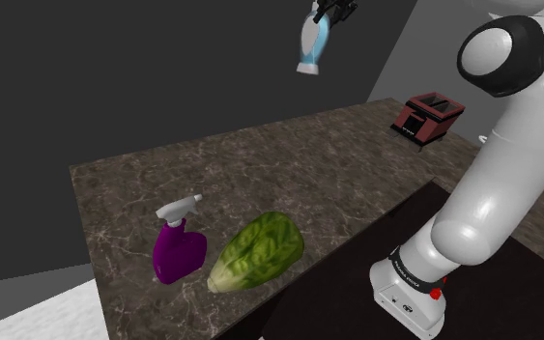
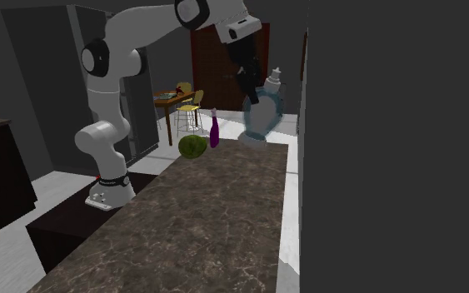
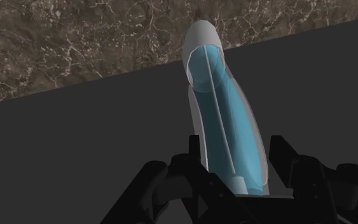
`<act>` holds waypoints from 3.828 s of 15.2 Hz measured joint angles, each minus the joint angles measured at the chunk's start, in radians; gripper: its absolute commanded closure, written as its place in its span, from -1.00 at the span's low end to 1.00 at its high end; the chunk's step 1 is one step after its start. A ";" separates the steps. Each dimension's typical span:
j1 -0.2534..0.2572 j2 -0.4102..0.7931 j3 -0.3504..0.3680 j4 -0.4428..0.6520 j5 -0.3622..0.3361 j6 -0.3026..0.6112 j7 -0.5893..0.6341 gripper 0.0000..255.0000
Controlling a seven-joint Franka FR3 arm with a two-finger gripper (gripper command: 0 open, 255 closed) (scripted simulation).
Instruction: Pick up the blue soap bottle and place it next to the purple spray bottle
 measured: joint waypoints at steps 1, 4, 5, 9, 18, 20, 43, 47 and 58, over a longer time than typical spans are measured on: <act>-0.006 0.010 -0.001 0.030 0.004 -0.021 0.002 1.00; -0.019 0.045 -0.002 0.122 0.017 -0.078 0.014 1.00; -0.024 0.058 -0.003 0.154 0.022 -0.097 0.018 1.00; 0.029 -0.023 0.009 0.062 -0.020 -0.070 0.061 1.00; 0.170 -0.290 0.110 -0.273 -0.162 0.059 0.253 1.00; 0.192 -0.332 0.141 -0.312 -0.185 0.067 0.305 1.00; 0.357 -0.544 0.540 -0.546 -0.303 0.144 0.872 1.00; 0.381 -0.525 0.615 -0.517 -0.323 0.136 0.975 1.00; 0.401 -0.533 0.665 -0.630 -0.331 0.241 1.043 1.00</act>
